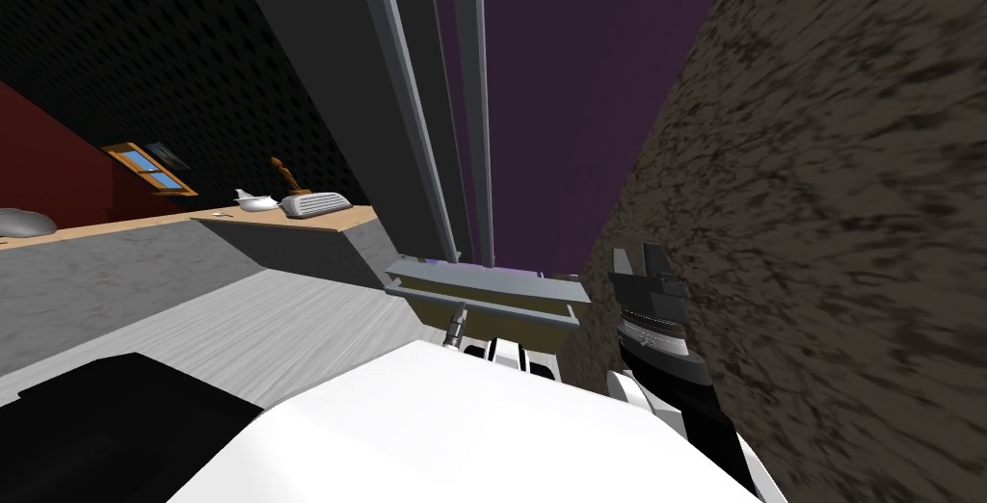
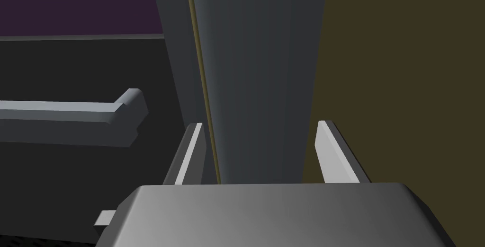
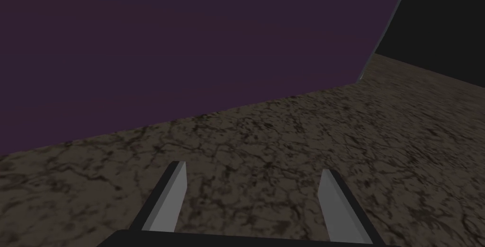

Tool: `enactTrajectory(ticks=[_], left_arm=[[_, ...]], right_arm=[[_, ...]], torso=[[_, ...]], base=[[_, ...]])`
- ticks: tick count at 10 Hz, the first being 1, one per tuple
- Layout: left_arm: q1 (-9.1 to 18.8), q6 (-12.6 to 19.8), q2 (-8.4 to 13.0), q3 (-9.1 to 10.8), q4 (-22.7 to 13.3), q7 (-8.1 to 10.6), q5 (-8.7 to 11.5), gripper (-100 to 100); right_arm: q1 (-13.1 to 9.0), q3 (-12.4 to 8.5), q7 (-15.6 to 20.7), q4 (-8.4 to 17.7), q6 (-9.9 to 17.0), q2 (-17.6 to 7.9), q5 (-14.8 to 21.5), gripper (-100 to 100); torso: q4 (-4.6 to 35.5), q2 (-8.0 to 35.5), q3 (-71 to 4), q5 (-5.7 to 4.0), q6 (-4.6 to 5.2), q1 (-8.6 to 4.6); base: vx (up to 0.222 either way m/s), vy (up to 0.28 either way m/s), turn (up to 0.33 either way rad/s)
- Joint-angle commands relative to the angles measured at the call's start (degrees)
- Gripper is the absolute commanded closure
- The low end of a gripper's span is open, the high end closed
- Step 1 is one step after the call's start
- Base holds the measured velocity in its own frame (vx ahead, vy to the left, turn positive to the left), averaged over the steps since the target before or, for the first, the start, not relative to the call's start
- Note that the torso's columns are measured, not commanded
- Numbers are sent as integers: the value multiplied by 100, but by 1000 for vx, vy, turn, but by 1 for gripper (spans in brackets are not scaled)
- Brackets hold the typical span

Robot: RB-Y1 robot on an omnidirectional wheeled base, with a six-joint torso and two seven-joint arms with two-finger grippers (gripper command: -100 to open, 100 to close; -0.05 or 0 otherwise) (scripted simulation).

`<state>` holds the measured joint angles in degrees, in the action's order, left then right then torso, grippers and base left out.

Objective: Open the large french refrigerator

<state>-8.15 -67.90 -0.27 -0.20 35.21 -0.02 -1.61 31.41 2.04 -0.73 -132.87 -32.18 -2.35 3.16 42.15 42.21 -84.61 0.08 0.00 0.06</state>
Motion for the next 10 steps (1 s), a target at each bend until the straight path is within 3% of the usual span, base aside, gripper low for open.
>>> enactTrajectory(ticks=[1, 10], left_arm=[[-25, 63, -1, -24, 9, 7, -20, 100], [-89, 113, 1, -93, 147, 37, -75, 100]], right_arm=[[-1, 0, 0, 0, 0, 0, 0, 0], [-1, 0, 0, 0, 0, 0, 0, 0]], torso=[[2, 15, 11, 0, -3, 5], [-7, -5, 2, 4, 0, 8]], base=[[-182, 6, 13], [-161, -2, 20]])
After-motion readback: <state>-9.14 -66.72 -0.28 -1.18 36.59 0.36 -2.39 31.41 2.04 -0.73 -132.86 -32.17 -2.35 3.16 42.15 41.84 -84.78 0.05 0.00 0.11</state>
